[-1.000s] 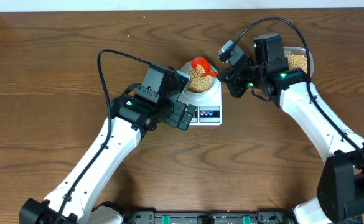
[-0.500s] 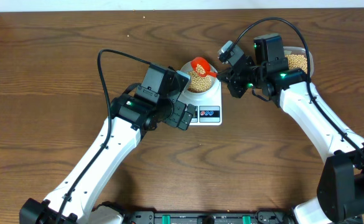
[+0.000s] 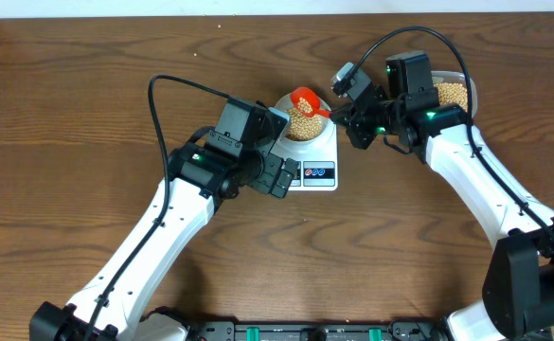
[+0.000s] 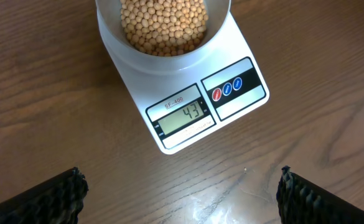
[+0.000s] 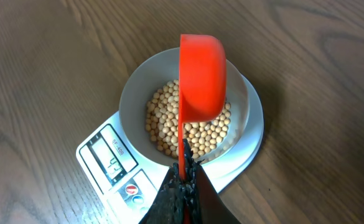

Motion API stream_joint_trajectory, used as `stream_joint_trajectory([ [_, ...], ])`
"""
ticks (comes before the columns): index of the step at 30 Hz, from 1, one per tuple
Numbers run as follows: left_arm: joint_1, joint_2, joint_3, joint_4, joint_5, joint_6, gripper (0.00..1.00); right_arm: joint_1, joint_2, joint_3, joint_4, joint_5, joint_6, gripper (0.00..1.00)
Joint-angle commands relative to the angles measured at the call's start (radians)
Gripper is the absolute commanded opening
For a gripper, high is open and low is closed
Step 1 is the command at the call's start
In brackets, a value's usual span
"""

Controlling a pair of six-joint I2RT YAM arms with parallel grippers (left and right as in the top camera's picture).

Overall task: Scoop item into bowl and weigh 50g on scale
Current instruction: 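Tilt the scoop slowly with right gripper, trickling beans into bowl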

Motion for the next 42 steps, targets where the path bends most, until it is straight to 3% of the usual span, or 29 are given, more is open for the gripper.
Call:
stream_joint_trajectory([
  [1, 0.005, 0.008, -0.002, -0.001, 0.009, 0.007, 1.0, 0.006, -0.012, 0.008, 0.003, -0.006, -0.021, 0.01],
  [26, 0.005, 0.008, -0.002, 0.0, 0.009, 0.007, 1.0, 0.006, -0.012, 0.008, -0.009, -0.007, -0.162, 0.01],
  [42, 0.005, 0.008, -0.002, -0.001, 0.009, 0.007, 1.0, 0.006, -0.012, 0.008, -0.009, -0.006, -0.171, 0.01],
])
